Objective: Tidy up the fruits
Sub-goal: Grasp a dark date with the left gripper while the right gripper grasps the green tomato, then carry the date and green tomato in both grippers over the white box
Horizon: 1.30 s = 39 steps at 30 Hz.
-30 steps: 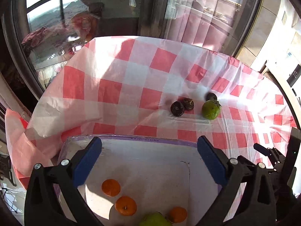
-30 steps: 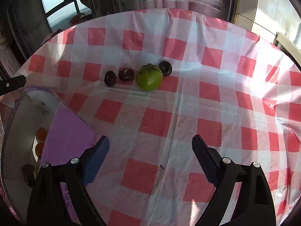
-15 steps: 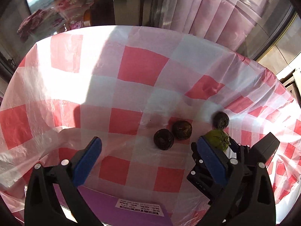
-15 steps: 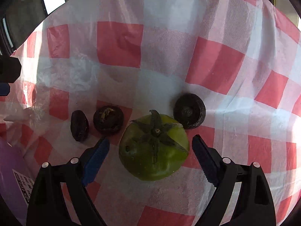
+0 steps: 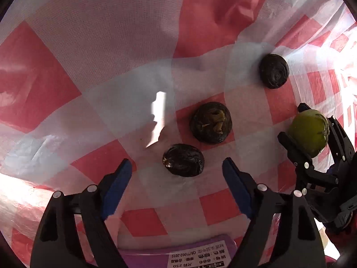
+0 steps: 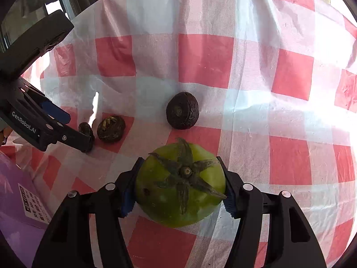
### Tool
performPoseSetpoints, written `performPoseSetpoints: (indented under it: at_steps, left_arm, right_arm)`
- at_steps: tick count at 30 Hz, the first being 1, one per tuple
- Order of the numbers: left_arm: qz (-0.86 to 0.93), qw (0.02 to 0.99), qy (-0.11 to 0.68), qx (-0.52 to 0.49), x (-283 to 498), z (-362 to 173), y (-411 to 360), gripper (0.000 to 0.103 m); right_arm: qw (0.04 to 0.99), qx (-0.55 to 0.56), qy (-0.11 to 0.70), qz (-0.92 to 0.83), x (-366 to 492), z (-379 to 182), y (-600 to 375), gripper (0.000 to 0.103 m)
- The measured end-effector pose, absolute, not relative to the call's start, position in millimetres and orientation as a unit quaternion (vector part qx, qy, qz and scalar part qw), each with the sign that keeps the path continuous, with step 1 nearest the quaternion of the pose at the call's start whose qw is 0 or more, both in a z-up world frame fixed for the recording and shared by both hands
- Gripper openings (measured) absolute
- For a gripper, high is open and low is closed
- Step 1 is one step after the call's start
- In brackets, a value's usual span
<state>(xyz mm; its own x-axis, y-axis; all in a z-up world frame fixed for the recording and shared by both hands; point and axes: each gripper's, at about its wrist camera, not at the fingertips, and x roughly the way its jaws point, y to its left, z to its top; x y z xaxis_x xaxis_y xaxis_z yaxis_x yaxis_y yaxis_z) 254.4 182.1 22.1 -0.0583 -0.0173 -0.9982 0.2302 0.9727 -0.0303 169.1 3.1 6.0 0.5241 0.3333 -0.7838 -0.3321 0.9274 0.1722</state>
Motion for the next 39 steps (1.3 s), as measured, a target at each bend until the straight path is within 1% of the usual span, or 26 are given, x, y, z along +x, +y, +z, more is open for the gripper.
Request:
performPoseSetpoints:
  at_steps: [1, 2, 5, 6, 7, 8, 14, 18, 23, 26, 29, 34, 39]
  left_arm:
    - [-0.098, 0.678, 0.725, 0.076, 256.0, 17.1, 182.1, 0.066]
    - [-0.107, 0.673, 0.728, 0.081, 256.5, 12.4, 181.0, 0.06]
    - [-0.126, 0.679, 0.713, 0.119, 252.6, 11.0, 175.1, 0.058]
    - [-0.134, 0.684, 0.706, 0.125, 250.7, 12.6, 174.2, 0.056]
    - [-0.139, 0.687, 0.701, 0.128, 249.4, 15.7, 172.8, 0.046]
    - [-0.14, 0.69, 0.698, 0.13, 248.7, 18.1, 172.6, 0.039]
    - [-0.141, 0.692, 0.691, 0.151, 235.9, 27.3, 166.1, 0.039]
    - [-0.125, 0.717, 0.669, 0.149, 233.7, 47.5, 161.4, 0.039]
    - [-0.11, 0.767, 0.624, 0.1, 232.2, 96.2, 157.8, 0.039]
    - [-0.096, 0.793, 0.599, 0.052, 220.7, 122.4, 160.1, 0.039]
    - [-0.091, 0.816, 0.571, 0.02, 198.1, 147.4, 163.0, 0.039]
    - [-0.1, 0.826, 0.554, 0.027, 153.7, 169.1, 162.7, 0.039]
    - [-0.105, 0.834, 0.541, 0.029, 111.7, 159.4, 161.6, 0.039]
  right_arm:
    - [0.873, 0.0, 0.448, 0.192, 167.3, 5.5, 1.1, 0.061]
    - [0.873, -0.002, 0.447, 0.195, 166.0, 4.9, 0.1, 0.061]
    - [0.874, -0.006, 0.443, 0.2, 168.0, 2.1, 2.7, 0.061]
    - [0.875, -0.005, 0.44, 0.201, 168.6, 1.1, 3.6, 0.061]
    - [0.875, -0.004, 0.44, 0.202, 167.3, 0.3, 4.2, 0.061]
    - [0.875, -0.004, 0.44, 0.201, 163.8, 0.4, -4.8, 0.061]
    - [0.876, -0.006, 0.44, 0.198, 165.0, -1.0, -11.5, 0.061]
    - [0.876, -0.009, 0.439, 0.198, 159.8, 1.2, -9.2, 0.061]
    - [0.878, -0.019, 0.438, 0.193, 155.9, 3.6, -3.1, 0.061]
    - [0.868, -0.013, 0.467, 0.168, 159.2, 8.9, -0.3, 0.061]
    - [0.875, 0.023, 0.467, 0.126, 147.9, 31.5, -8.7, 0.061]
    - [0.872, 0.053, 0.479, 0.083, 114.7, 63.7, -15.5, 0.061]
    - [0.876, 0.045, 0.473, 0.081, 76.2, 98.2, -6.9, 0.061]
